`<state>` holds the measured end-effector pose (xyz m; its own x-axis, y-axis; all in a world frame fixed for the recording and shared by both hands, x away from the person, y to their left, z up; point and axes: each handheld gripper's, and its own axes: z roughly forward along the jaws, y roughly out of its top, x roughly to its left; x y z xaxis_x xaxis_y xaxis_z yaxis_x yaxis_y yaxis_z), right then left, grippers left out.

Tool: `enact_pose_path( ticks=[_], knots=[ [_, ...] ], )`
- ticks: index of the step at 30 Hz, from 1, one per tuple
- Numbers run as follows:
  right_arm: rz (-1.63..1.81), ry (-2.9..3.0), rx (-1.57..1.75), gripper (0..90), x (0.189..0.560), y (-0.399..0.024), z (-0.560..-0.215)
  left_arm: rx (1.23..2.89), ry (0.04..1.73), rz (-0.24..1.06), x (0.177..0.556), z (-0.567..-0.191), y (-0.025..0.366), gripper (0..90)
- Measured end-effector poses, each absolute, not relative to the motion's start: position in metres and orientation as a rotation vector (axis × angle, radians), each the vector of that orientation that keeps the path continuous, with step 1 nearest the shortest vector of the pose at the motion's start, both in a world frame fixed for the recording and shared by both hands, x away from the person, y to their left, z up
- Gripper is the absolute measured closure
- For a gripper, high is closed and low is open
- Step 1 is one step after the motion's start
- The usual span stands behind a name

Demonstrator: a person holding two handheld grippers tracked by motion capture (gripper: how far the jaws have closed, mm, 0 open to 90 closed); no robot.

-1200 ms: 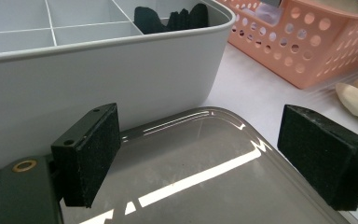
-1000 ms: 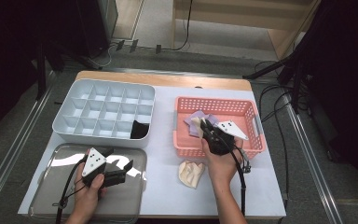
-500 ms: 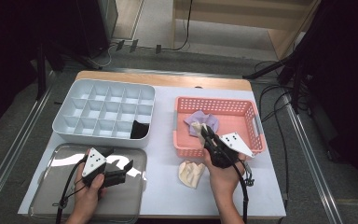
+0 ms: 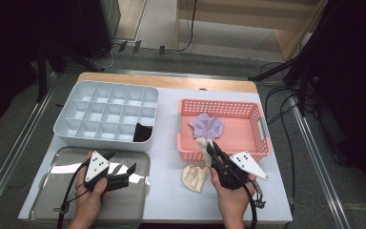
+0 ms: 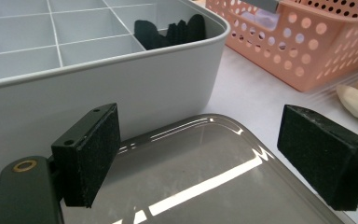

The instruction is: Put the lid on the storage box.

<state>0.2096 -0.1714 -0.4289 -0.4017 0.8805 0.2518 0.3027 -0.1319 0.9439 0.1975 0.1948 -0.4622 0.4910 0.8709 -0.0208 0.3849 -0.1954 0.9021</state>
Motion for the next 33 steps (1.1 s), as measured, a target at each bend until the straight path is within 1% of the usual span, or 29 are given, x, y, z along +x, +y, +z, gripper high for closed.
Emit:
enact_pose_path(
  ticks=[8, 13, 17, 20, 27, 28, 29, 30, 31, 33],
  knots=[
    [1.523, 1.711, 1.337, 81.3, 0.188, -0.175, -0.450, 1.779, 1.033, 0.623, 0.192, -0.455, 0.182, 14.1],
    [1.493, 1.730, 1.344, 81.3, 0.177, -0.186, -0.456, 1.785, 1.013, 0.611, 0.188, -0.453, 0.173, 14.1],
    [1.437, 1.737, 1.371, 81.2, 0.173, -0.202, -0.461, 1.777, 1.010, 0.581, 0.186, -0.452, 0.158, 14.1],
    [1.391, 1.714, 1.398, 81.2, 0.170, -0.217, -0.468, 1.805, 0.980, 0.566, 0.183, -0.452, 0.143, 14.1],
    [1.339, 1.668, 1.564, 80.9, 0.170, -0.249, -0.484, 1.851, 0.937, 0.527, 0.177, -0.461, 0.127, 14.1],
    [1.330, 1.661, 1.587, 79.1, 0.170, -0.252, -0.485, 1.858, 0.936, 0.524, 0.176, -0.462, 0.127, 14.1],
    [1.322, 1.657, 1.581, 73.8, 0.171, -0.255, -0.486, 1.861, 0.937, 0.515, 0.175, -0.463, 0.128, 14.1],
    [1.331, 1.640, 1.576, 63.7, 0.171, -0.257, -0.487, 1.858, 0.940, 0.512, 0.175, -0.464, 0.128, 14.1],
    [1.339, 1.627, 1.578, 59.2, 0.171, -0.258, -0.486, 1.856, 0.943, 0.507, 0.175, -0.464, 0.129, 14.1],
    [1.365, 1.618, 1.582, 54.0, 0.170, -0.257, -0.483, 1.851, 0.945, 0.502, 0.174, -0.464, 0.130, 14.1]
  ],
)
